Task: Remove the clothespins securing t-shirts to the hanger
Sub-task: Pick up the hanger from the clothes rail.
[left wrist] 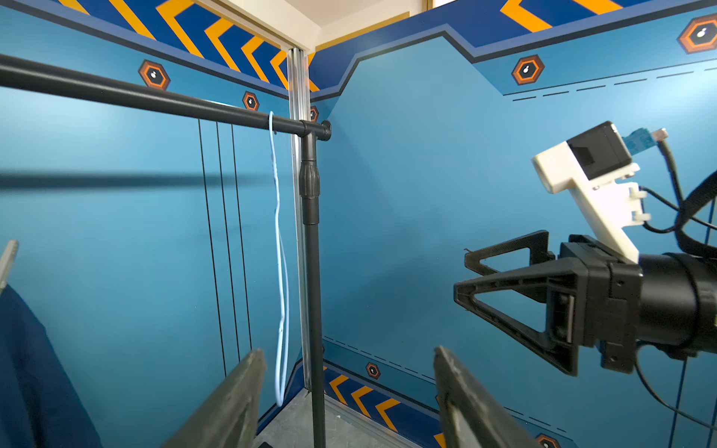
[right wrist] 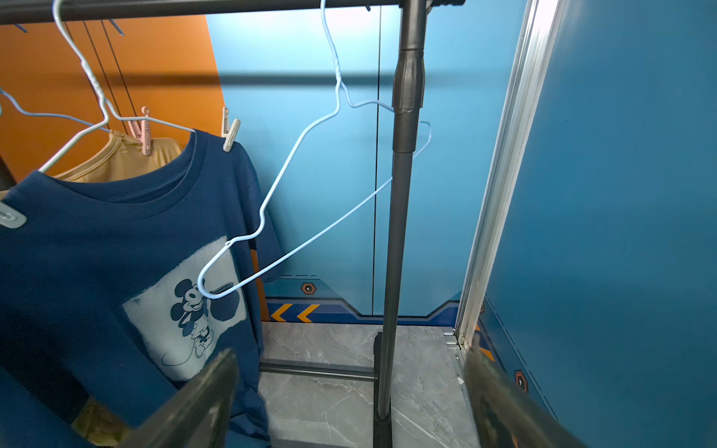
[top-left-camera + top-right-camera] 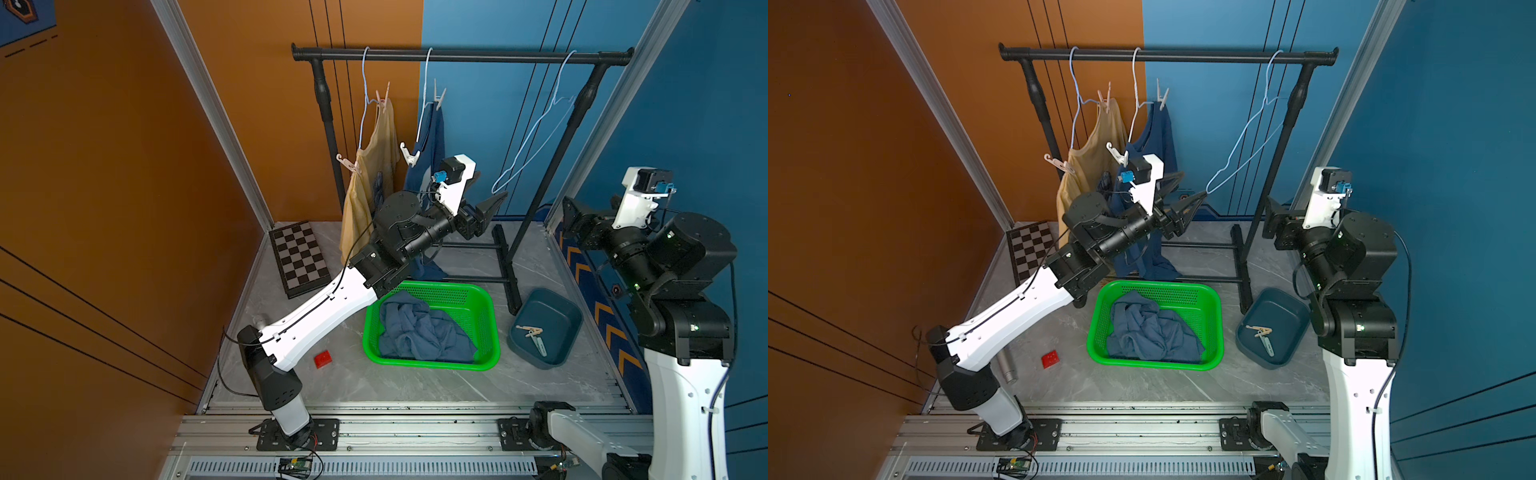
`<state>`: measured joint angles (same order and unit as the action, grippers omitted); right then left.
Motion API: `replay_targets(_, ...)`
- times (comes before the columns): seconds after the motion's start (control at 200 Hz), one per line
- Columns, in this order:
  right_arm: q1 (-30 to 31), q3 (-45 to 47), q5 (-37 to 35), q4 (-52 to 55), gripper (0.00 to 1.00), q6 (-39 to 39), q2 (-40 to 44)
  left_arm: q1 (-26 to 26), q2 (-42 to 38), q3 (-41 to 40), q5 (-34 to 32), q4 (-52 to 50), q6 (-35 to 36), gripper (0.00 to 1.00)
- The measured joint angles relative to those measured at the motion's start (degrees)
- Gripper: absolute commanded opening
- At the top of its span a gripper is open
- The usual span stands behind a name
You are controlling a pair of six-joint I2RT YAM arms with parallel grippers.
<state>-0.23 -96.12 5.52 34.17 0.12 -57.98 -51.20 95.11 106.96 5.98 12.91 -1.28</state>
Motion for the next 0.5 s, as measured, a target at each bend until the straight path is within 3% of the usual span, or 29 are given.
replay_targets(0.205, 8.35, 0.39, -3.91, 3.72, 0.95, -2.32, 3.26, -0.13, -5.88, -4.26, -2.21, 0.66, 1.97, 0.72)
replay_targets(0.501, 29.79, 0.42, -13.49, 4.7, 0.98, -3.98, 2.91, 0.76, -15.45, -13.35, -5.03, 0.98, 3.74, 0.73)
